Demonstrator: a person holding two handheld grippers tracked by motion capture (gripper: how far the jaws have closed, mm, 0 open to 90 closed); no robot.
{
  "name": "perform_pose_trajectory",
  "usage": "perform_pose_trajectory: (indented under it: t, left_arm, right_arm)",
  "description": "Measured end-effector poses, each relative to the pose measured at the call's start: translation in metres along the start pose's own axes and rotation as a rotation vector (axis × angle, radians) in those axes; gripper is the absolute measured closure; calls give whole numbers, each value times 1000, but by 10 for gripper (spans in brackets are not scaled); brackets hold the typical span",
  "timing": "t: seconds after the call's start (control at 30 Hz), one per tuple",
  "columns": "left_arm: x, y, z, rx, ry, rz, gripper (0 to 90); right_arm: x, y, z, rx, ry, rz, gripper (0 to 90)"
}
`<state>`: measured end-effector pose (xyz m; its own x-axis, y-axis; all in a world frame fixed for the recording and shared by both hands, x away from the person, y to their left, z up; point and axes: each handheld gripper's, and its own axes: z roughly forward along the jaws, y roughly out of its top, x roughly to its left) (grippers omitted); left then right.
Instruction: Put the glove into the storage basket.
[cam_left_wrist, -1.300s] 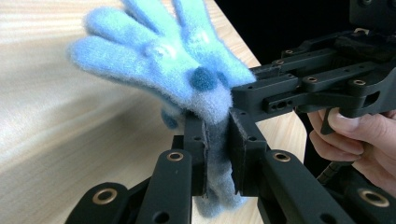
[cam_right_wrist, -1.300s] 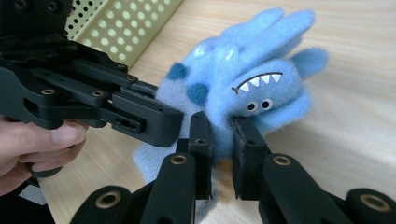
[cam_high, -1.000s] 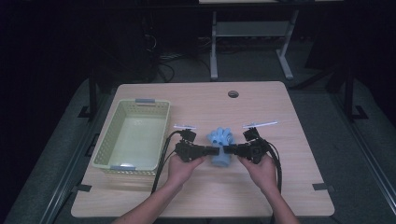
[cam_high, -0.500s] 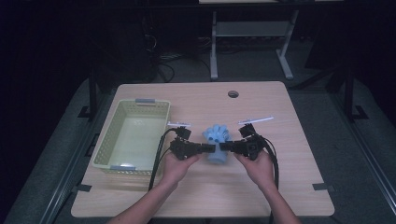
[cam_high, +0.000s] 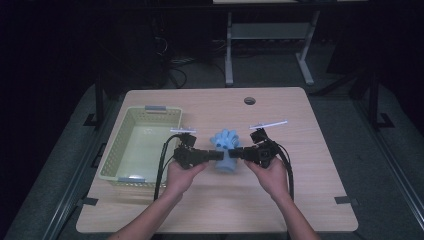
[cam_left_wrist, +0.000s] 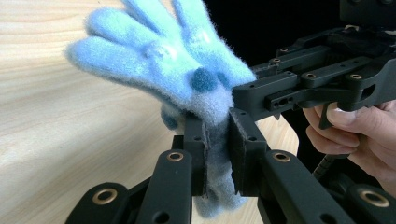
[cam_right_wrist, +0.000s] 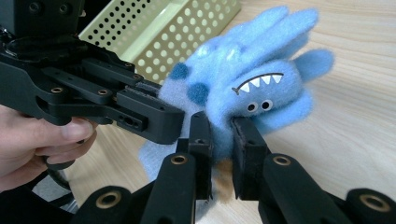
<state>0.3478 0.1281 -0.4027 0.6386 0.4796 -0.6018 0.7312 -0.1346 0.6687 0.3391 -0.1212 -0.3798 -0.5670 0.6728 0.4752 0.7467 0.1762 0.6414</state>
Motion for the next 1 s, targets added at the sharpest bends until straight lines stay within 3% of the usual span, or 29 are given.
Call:
perform_pose_trajectory:
  t: [0.27,0.47,1.0]
  left_arm:
    - [3,2,-8,-11,-4,-22,784]
    - [6,7,-18,-17,4,-9,784]
    - [13,12,-50,-58,6,-23,790]
  right_arm:
    - [4,8,5,11,12,-7,798]
    - [9,16,9,17,14,-19,799]
    - [33,40,23,11,49,-58,810]
